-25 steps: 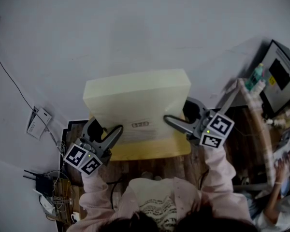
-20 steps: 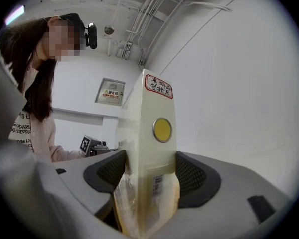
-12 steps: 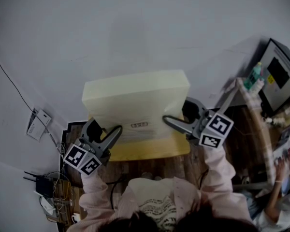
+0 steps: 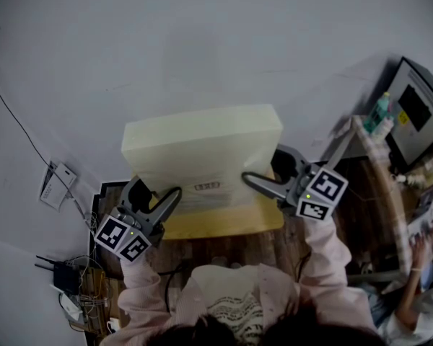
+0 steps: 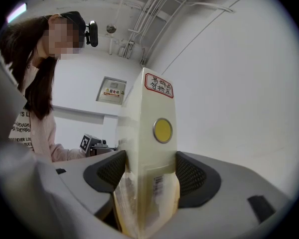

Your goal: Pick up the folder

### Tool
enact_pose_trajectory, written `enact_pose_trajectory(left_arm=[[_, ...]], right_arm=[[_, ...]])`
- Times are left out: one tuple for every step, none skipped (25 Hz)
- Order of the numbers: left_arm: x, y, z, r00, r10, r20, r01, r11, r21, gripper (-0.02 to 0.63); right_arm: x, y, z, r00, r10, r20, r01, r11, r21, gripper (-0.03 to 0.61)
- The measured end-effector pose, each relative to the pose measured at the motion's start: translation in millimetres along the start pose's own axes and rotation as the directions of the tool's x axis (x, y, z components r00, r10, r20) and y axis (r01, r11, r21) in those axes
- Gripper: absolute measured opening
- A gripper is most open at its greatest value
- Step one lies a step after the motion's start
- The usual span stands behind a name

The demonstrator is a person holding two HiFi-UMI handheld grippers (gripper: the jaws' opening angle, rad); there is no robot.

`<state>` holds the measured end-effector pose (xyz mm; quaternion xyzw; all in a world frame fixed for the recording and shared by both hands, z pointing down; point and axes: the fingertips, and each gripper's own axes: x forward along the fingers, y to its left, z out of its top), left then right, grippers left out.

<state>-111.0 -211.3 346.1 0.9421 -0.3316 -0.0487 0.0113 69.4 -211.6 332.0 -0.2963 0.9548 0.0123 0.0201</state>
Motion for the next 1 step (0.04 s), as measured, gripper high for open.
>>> enact_pose_trajectory(left_arm=[[-0.3,0.2,0.3,1.0,0.0,0.0,0.0,1.0,0.001,0.365]], right_arm=[[0.3,0.2,0.0,1.0,0.0,-0.001,0.0,1.0,-0.002,0.319]])
